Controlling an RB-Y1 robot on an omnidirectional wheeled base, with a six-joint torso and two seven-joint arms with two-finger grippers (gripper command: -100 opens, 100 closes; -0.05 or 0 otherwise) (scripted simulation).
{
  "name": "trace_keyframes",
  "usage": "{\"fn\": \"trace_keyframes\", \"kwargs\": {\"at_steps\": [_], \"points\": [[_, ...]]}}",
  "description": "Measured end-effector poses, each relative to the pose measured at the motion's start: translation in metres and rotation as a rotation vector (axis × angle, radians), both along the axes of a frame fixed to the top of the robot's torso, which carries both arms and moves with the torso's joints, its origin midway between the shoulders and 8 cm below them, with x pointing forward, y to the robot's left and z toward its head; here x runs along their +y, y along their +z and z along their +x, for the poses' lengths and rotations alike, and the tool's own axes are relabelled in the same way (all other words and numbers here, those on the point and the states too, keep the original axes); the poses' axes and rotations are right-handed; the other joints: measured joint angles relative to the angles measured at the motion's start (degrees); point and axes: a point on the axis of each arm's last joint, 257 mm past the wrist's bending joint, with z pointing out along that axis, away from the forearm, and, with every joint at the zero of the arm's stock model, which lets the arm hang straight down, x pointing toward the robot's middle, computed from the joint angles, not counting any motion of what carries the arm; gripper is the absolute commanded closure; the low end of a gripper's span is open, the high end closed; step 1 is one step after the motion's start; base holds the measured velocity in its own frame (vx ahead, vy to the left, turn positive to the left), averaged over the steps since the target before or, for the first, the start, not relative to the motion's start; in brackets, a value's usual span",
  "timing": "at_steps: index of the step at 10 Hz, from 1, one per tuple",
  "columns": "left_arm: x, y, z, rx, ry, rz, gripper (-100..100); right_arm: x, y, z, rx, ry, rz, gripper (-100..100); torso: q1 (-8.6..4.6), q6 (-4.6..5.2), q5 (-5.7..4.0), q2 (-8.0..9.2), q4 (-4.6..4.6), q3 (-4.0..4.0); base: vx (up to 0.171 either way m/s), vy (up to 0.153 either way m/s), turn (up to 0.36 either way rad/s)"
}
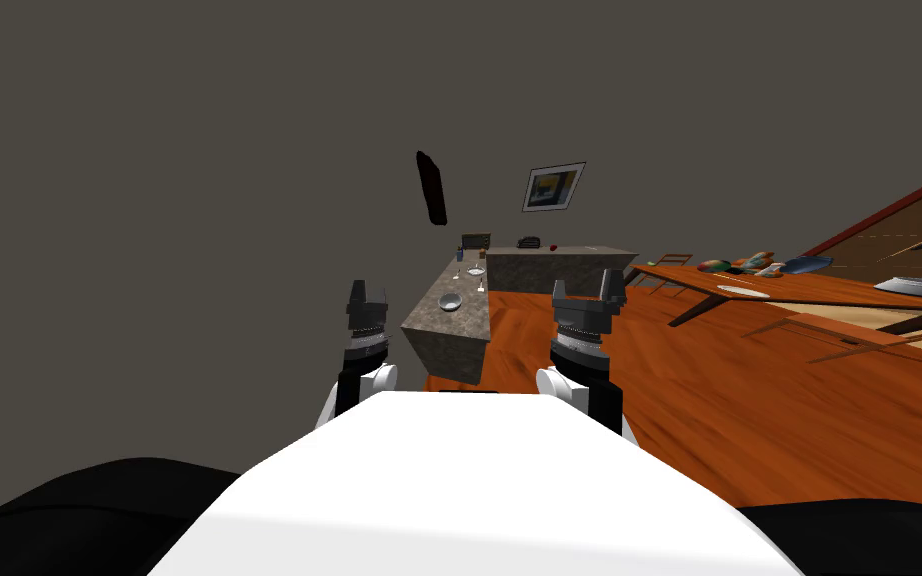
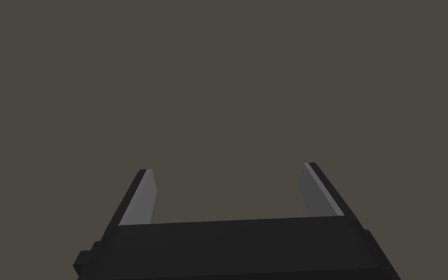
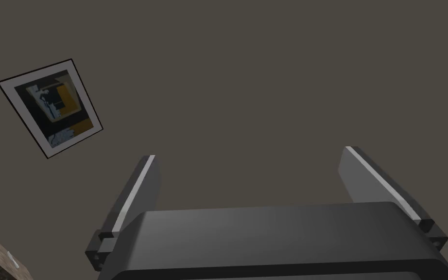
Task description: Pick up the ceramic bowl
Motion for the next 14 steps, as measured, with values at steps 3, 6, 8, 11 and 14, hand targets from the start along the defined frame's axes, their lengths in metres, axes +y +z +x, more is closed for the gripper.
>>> {"fn": "trace_keyframes", "kwargs": {"at_steps": [3, 6, 8, 11, 14], "points": [[-0.008, -0.01, 0.026, 0.048, -0.025, 0.029, -100, 0.0, 0.0, 0.0, 0.0, 0.0, 0.0, 0, 0.02, 0.01, 0.01, 0.05, 0.01, 0.03, -0.024, 0.003, 0.019], [-0.01, -0.024, 0.057, 0.114, -0.041, 0.052, -100, 0.0, 0.0, 0.0, 0.0, 0.0, 0.0, 0, 0.01, 0.0, 0.01, 0.07, 0.02, 0.04, -0.026, 0.0, 0.016], [-0.019, -0.037, 0.081, 0.158, -0.053, 0.068, -100, 0.0, 0.0, 0.0, 0.0, 0.0, 0.0, 0, -0.01, 0.0, 0.0, 0.08, 0.02, 0.04, -0.029, -0.002, 0.017], [-0.019, -0.053, 0.106, 0.218, -0.058, 0.085, -100, 0.0, 0.0, 0.0, 0.0, 0.0, 0.0, 0, -0.02, 0.0, -0.01, 0.05, 0.01, 0.03, -0.02, -0.009, 0.017], [-0.021, -0.068, 0.138, 0.288, -0.062, 0.102, -100, 0.0, 0.0, 0.0, 0.0, 0.0, 0.0, 0, -0.02, 0.0, 0.0, 0.06, 0.01, 0.03, -0.022, -0.006, 0.015]]}}
